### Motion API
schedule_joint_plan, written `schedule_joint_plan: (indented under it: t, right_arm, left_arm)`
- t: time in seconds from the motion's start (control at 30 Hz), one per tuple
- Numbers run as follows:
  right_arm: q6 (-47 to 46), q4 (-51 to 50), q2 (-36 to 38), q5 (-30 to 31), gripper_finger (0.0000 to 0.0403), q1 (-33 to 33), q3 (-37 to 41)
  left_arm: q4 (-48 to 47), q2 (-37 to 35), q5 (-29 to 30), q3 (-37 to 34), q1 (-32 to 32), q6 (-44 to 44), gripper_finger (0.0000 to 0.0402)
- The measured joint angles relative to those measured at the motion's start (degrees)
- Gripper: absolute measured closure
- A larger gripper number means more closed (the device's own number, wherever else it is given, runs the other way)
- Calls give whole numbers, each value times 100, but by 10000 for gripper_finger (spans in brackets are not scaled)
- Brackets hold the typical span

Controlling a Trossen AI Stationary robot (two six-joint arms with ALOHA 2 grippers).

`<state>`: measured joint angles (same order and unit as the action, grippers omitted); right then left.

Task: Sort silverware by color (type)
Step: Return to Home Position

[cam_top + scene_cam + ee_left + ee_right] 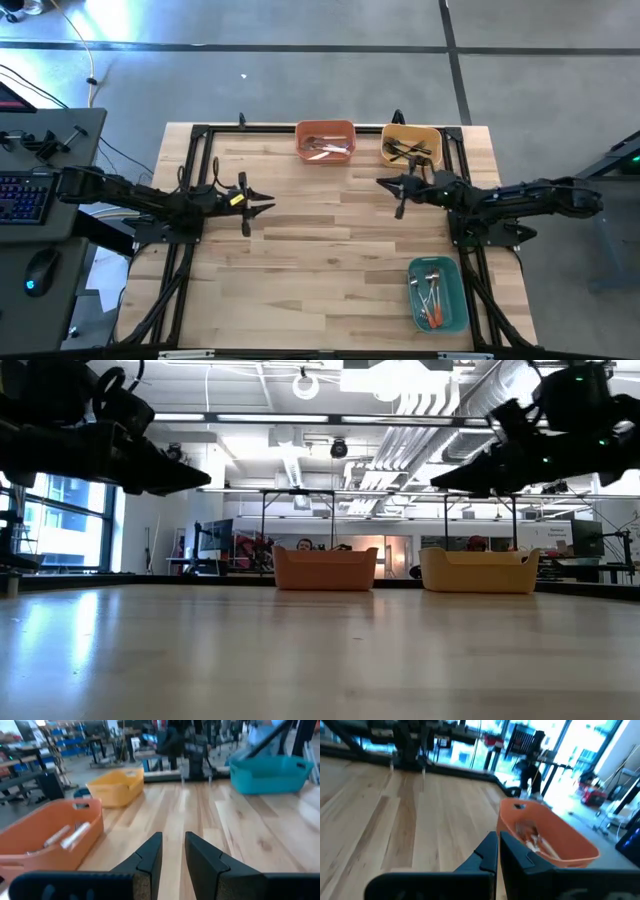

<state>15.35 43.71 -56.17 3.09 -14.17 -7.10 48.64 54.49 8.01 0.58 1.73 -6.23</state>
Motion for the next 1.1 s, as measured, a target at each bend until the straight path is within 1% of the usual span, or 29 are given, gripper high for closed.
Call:
schedule_joint_plan:
  t: [0.1, 0.23, 0.43, 0.6, 0.7, 0.87, 1.1]
  right_arm:
    - [7, 366, 301, 6, 403, 0, 331]
    - [11, 384, 817, 9, 403, 0, 638]
    - [-35, -145, 1462, 9, 402, 0, 654]
    - [-78, -235, 1777, 9, 402, 0, 654]
    - [0, -293, 1923, 9, 402, 0, 654]
    - [-4, -634, 2190, 9, 402, 0, 656]
    - [-55, -1120, 2622, 10, 402, 0, 657]
  left_arm:
    - [-1, -254, 5, 0, 3, 2, 328]
    - [-199, -594, 6, 0, 3, -1, 328]
    - [-678, -1191, 9, 0, 3, -103, 328]
    - [-947, -1757, 29, 1, 14, -151, 328]
    - [-1358, -2144, 81, 2, 14, -176, 328]
    - [-1959, -2892, 450, 2, 14, -258, 328]
    - [-2985, -3964, 464, 2, 14, -256, 328]
